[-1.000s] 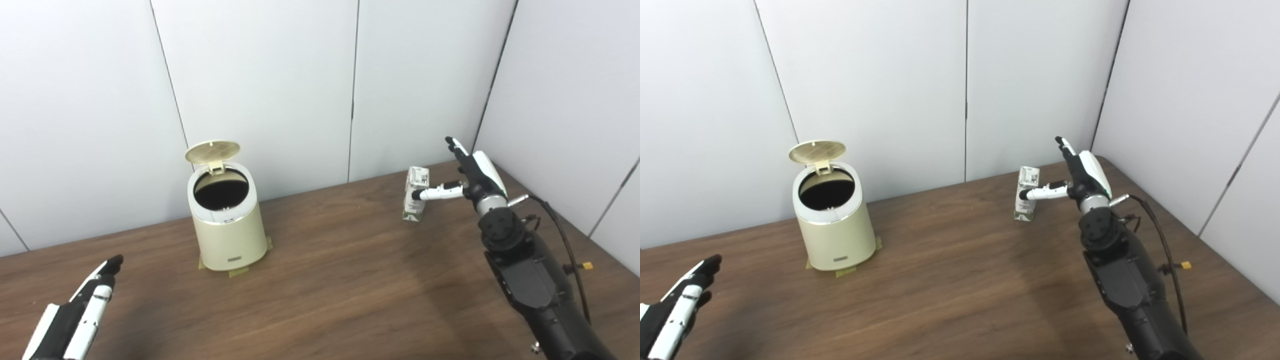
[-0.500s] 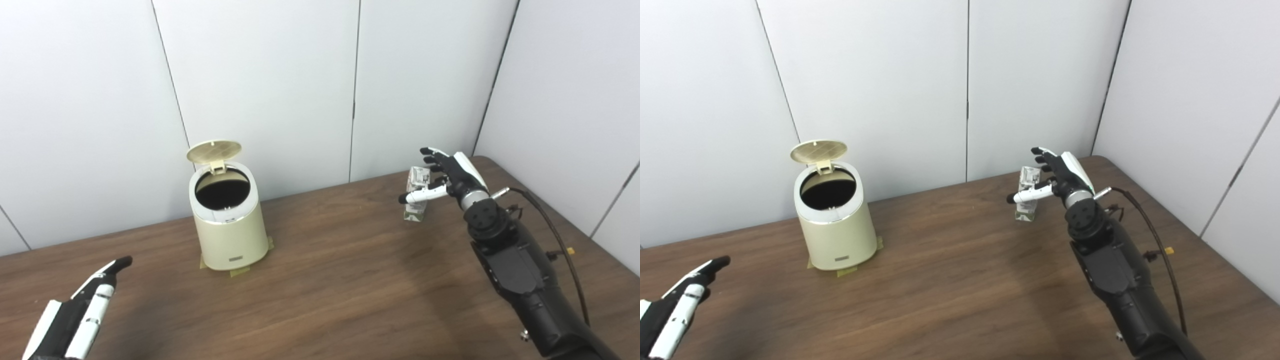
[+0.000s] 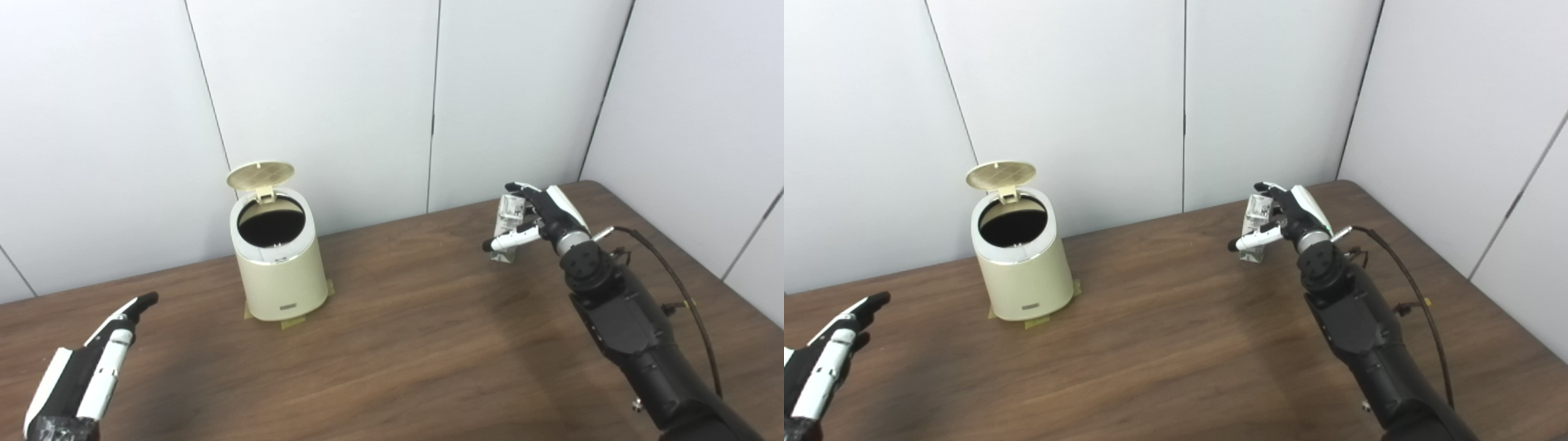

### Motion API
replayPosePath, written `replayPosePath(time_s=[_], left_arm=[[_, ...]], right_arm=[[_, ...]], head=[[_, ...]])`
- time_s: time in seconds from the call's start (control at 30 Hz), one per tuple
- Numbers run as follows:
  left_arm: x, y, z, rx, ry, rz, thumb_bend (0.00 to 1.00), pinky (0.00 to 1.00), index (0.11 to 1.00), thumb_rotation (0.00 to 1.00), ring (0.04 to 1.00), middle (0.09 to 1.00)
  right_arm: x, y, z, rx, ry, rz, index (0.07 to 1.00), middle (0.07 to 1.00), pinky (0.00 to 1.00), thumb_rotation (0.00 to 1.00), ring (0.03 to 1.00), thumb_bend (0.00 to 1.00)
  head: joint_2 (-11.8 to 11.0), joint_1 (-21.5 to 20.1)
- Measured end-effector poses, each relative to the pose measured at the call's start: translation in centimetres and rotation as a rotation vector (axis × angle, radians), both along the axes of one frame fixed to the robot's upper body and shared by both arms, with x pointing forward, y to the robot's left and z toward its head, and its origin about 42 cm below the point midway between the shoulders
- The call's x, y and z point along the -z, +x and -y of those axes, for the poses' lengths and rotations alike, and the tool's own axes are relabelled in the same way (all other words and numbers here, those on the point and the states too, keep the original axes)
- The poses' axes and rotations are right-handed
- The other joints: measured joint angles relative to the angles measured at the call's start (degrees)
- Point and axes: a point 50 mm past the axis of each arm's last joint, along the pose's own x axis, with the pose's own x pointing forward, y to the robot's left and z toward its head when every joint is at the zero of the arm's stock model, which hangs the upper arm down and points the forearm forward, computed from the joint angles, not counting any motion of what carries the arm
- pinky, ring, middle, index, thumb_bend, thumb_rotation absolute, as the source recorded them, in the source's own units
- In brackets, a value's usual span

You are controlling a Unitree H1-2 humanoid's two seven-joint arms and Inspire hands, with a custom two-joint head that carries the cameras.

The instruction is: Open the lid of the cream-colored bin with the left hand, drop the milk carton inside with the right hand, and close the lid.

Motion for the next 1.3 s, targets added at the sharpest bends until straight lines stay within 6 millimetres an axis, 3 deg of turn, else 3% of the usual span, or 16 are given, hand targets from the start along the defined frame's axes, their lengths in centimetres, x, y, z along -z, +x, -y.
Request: replayPosePath(time_s=[0.13,0.2,0.33,0.43,0.6,0.63,0.67,0.77,0.93,1.13,1.3], left_arm=[[0.0,0.0,0.0,0.004,-0.008,-0.001,0.09,1.00,0.898,1.00,1.000,0.964],[0.0,0.0,0.0,0.005,-0.008,-0.001,0.10,1.00,0.904,1.00,1.000,0.969],[0.0,0.0,0.0,0.006,-0.010,-0.001,0.11,1.00,0.914,1.00,1.000,0.978],[0.0,0.0,0.1,0.009,-0.014,-0.002,0.10,1.00,0.918,1.00,1.000,0.983],[0.0,0.0,0.1,0.012,-0.016,-0.003,0.11,1.00,0.926,1.00,1.000,0.983],[0.0,0.0,0.1,0.012,-0.016,-0.003,0.12,1.00,0.923,1.00,1.000,0.982],[0.0,0.0,0.1,0.013,-0.016,-0.003,0.13,1.00,0.917,1.00,1.000,0.983],[0.0,0.0,0.2,0.020,-0.013,-0.005,0.12,1.00,0.913,1.00,1.000,0.984],[-0.3,-0.2,0.6,0.037,-0.001,0.009,0.14,1.00,0.914,0.98,1.000,0.993],[-0.1,-0.3,1.3,0.033,-0.031,0.009,0.17,1.00,0.896,0.78,1.000,1.000],[-0.1,-0.3,1.6,0.037,-0.034,0.007,0.22,1.00,0.913,0.80,1.000,0.999]], right_arm=[[0.4,-0.1,0.4,0.010,-0.028,-0.002,0.820,0.827,0.73,0.17,0.805,0.98],[0.6,-0.1,0.6,0.019,-0.033,0.000,0.796,0.811,0.73,0.16,0.795,0.97],[0.9,-0.5,0.9,0.021,-0.030,0.019,0.754,0.778,0.72,0.11,0.774,0.95],[1.1,-0.6,1.1,0.023,-0.035,0.047,0.730,0.741,0.64,0.07,0.722,0.93],[1.5,-0.8,0.8,0.034,-0.058,0.100,0.696,0.634,0.58,0.04,0.626,0.89],[1.6,-0.9,0.7,0.040,-0.064,0.111,0.678,0.602,0.52,0.04,0.571,0.86],[1.7,-0.9,0.7,0.044,-0.071,0.127,0.639,0.524,0.45,0.01,0.505,0.67],[1.8,-1.1,0.5,0.097,-0.082,0.182,0.550,0.460,0.38,0.00,0.441,0.55],[2.5,-1.1,-0.8,0.155,-0.108,0.229,0.497,0.465,0.37,0.00,0.436,0.53],[3.0,-0.8,-1.6,0.192,-0.104,0.250,0.503,0.462,0.34,0.00,0.410,0.53],[3.2,-0.9,-1.9,0.209,-0.107,0.262,0.506,0.500,0.36,0.00,0.404,0.52]], head=[[0.00,-0.18],[-0.09,-0.18],[-0.09,0.00],[0.00,0.09],[0.00,0.17],[0.09,0.09],[0.09,0.09],[0.18,-0.18],[0.35,-0.26],[0.00,0.61],[-0.18,0.88]])
